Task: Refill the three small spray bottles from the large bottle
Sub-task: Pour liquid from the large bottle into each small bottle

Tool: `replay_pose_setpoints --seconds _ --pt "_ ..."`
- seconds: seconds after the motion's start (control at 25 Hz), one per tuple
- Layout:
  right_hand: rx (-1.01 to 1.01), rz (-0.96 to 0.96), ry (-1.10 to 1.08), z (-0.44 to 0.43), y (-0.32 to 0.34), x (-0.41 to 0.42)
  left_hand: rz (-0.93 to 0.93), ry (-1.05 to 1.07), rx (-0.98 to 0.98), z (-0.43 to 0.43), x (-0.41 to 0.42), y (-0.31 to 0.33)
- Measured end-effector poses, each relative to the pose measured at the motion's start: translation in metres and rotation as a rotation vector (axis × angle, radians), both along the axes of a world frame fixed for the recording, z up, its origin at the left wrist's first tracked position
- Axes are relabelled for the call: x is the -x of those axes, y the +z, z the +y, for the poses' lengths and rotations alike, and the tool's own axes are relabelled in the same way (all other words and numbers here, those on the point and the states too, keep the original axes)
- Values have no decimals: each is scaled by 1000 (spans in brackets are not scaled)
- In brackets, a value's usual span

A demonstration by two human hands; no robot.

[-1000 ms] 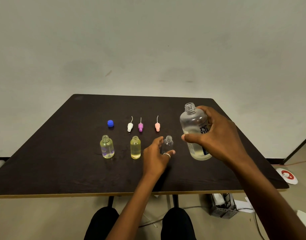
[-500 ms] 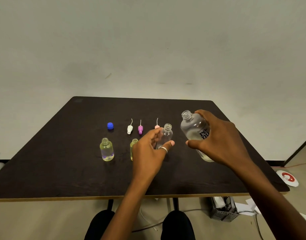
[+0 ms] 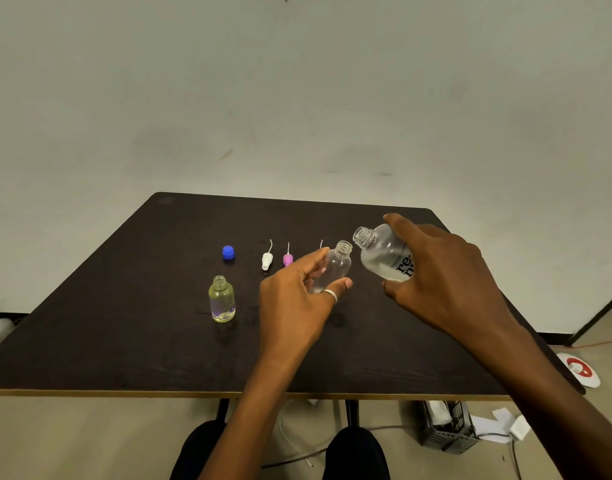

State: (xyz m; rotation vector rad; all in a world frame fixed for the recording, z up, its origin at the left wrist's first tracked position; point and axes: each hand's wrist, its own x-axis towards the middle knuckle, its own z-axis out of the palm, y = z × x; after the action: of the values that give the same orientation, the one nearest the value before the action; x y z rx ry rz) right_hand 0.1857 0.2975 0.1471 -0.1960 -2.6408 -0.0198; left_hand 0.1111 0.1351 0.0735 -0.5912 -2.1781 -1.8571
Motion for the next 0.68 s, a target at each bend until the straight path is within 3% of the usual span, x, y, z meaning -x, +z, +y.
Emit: replay_pose_setpoints --seconds 0.68 --pt "-174 7 -26 -7 5 5 20 17 24 -3 0 1"
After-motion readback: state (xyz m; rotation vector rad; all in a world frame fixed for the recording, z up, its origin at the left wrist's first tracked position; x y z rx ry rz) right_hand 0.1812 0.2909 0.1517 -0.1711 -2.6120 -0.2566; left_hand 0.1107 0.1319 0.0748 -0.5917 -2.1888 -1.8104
